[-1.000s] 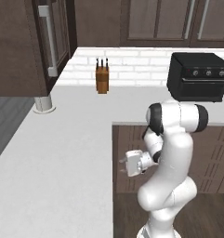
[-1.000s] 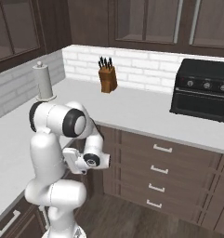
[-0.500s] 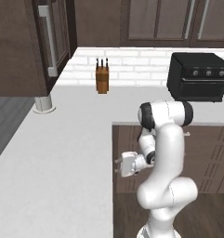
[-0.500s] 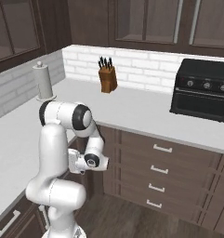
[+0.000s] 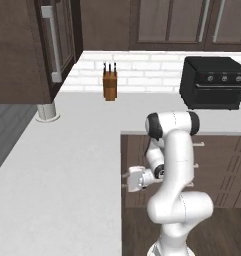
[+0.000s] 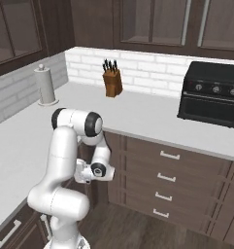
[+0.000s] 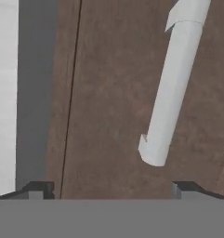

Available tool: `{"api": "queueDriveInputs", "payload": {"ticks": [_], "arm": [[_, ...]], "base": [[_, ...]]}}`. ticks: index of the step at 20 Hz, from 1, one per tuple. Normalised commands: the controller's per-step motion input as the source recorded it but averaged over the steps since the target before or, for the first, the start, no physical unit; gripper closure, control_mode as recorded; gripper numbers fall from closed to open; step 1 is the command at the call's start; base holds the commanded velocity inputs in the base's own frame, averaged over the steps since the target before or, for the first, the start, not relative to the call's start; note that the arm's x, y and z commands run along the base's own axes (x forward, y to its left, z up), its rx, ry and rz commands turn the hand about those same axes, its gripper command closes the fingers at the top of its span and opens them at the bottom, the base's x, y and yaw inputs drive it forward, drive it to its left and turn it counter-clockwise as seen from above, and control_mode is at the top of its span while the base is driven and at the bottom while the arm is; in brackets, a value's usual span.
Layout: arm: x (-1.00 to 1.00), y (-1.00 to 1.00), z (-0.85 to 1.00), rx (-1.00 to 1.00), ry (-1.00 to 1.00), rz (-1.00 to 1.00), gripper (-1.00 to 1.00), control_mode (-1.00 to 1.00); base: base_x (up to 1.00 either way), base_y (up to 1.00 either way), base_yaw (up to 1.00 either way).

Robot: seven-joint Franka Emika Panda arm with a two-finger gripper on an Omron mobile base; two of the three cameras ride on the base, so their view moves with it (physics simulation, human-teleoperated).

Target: Take a straw from the drawer in front and place it inside the glass cup on the dining counter.

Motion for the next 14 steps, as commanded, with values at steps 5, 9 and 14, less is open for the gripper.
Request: {"api": "queueDriveInputs", "payload": {"ticks": [5, 9, 14], "arm": [[0.15, 0.34, -0.07, 0.00, -0.01, 0.00, -1.00, -1.00], [0.16, 0.51, -0.01, -0.04, 0.00, -0.03, -1.00, -1.00], [0.18, 0.27, -0.12, -0.06, 0.00, -0.05, -1.00, -1.00]], "base": [[0.00, 0.00, 0.00], [0.00, 0.00, 0.00], [0.00, 0.00, 0.00]]}}
